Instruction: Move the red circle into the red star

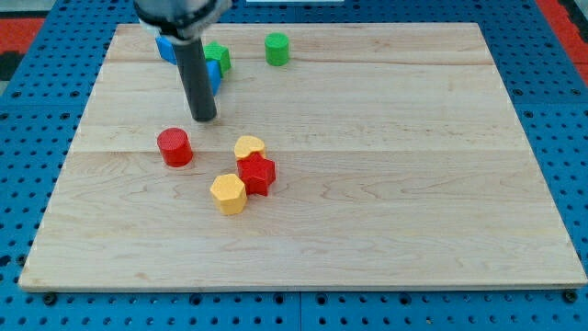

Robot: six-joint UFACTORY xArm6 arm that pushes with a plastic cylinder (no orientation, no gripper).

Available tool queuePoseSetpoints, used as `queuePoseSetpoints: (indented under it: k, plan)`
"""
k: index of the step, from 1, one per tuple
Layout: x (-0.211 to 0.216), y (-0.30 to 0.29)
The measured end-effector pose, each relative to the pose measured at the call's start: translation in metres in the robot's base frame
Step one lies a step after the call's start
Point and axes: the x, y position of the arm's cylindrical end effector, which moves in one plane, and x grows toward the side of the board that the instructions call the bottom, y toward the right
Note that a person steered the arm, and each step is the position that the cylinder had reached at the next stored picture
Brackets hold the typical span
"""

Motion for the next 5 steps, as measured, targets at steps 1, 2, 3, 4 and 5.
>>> queuePoseSetpoints:
  k: [1, 2, 3, 4, 5]
  plan:
    - [0.024, -0.063]
    - [0.062, -0.06]
    - [0.088, 0.009]
    - [0.095, 0.019]
    - [0.095, 0.011]
